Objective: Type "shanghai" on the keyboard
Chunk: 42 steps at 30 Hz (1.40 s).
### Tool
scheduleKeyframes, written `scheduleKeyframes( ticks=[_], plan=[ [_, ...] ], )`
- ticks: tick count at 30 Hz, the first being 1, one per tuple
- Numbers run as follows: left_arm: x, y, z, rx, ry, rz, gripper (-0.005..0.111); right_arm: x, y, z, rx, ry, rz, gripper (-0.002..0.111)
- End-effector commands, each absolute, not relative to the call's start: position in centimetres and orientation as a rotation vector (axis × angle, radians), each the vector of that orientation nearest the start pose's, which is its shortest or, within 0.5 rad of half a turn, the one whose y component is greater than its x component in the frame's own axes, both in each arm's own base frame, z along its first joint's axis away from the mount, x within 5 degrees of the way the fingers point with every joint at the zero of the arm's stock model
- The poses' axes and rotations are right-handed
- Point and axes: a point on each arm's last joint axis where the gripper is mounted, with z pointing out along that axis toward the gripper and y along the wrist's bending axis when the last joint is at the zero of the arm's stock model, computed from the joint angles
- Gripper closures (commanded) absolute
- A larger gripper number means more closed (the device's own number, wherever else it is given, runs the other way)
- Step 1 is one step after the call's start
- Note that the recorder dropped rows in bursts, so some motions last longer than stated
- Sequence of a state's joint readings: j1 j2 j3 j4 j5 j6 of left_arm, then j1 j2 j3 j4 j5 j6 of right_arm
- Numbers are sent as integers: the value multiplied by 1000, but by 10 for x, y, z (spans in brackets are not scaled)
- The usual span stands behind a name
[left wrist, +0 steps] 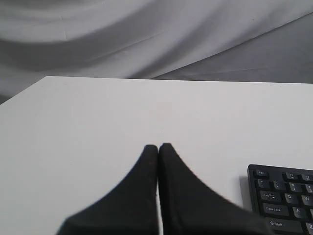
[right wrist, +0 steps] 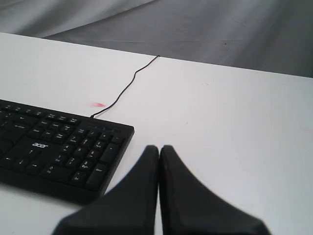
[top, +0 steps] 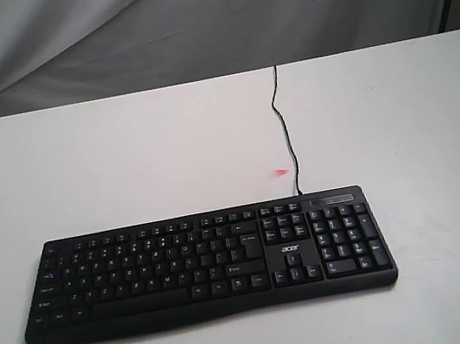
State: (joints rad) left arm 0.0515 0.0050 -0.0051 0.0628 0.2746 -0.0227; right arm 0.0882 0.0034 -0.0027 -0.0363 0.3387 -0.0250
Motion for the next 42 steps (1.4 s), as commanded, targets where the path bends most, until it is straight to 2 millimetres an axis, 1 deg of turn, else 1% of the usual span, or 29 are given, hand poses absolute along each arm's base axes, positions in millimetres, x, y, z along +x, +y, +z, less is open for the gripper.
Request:
scheduleKeyframes(
  ticks=[1, 32, 38, 42],
  plan=[
    [55, 4, 189, -28, 1749, 80, 106, 54, 3, 183, -119, 1814, 2, 108],
    [55, 4, 189, -28, 1749, 80, 106, 54, 3, 183, -119, 1812, 2, 108],
    [55, 4, 189, -28, 1749, 80, 106, 56, 4, 193, -115, 1703, 6, 108],
    [55, 4, 189, -28, 1749, 80, 106, 56, 4, 210, -108, 1519, 12, 108]
  ],
)
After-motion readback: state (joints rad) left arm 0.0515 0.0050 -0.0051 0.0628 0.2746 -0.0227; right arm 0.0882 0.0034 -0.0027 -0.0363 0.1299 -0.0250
